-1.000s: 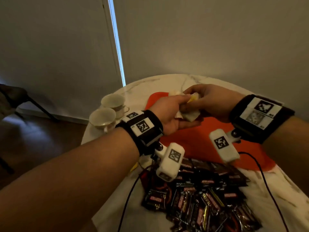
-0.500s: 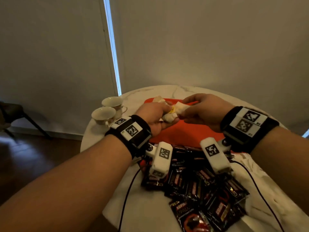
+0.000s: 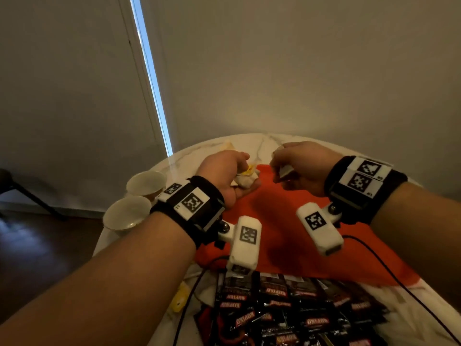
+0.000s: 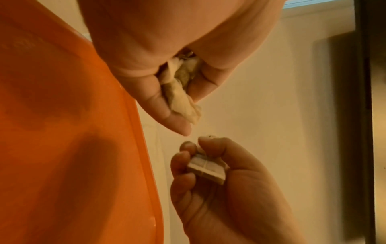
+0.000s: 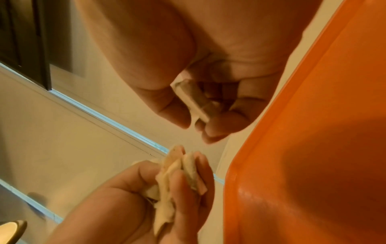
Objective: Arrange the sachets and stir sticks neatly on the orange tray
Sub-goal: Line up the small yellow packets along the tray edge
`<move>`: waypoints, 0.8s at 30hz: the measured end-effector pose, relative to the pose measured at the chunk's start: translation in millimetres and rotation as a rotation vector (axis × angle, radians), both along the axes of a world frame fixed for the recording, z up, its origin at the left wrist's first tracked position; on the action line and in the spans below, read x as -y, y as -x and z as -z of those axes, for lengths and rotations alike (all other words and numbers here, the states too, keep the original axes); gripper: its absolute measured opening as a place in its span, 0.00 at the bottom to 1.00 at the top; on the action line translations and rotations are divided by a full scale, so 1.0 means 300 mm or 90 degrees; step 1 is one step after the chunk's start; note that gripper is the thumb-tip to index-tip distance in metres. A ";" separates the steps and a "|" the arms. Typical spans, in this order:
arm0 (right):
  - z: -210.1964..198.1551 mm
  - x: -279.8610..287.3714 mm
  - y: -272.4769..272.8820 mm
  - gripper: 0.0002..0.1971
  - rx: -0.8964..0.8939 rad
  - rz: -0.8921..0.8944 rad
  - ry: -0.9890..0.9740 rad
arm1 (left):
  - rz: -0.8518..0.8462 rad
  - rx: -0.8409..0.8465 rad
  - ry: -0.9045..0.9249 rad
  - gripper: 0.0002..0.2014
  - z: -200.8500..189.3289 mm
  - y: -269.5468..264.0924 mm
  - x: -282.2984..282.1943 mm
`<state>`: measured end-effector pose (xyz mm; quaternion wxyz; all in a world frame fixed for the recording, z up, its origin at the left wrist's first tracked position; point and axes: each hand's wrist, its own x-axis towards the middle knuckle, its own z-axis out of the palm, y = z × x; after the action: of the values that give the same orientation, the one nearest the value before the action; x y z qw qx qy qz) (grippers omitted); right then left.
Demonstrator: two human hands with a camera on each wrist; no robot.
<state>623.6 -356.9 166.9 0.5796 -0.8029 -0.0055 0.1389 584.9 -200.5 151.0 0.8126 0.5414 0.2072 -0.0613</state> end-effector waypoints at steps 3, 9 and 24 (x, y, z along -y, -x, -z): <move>-0.018 0.032 0.038 0.10 0.008 0.027 -0.029 | 0.009 -0.004 -0.010 0.07 -0.012 0.035 0.018; 0.001 0.060 0.123 0.05 0.049 0.005 -0.178 | 0.032 0.006 0.066 0.13 0.018 0.122 0.032; -0.005 0.009 0.144 0.04 0.194 -0.030 -0.191 | 0.000 0.195 -0.059 0.06 0.037 0.154 -0.035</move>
<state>580.5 -359.7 168.5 0.6817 -0.7191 -0.1325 0.0271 538.6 -190.0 139.8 0.8087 0.5814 0.0833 0.0321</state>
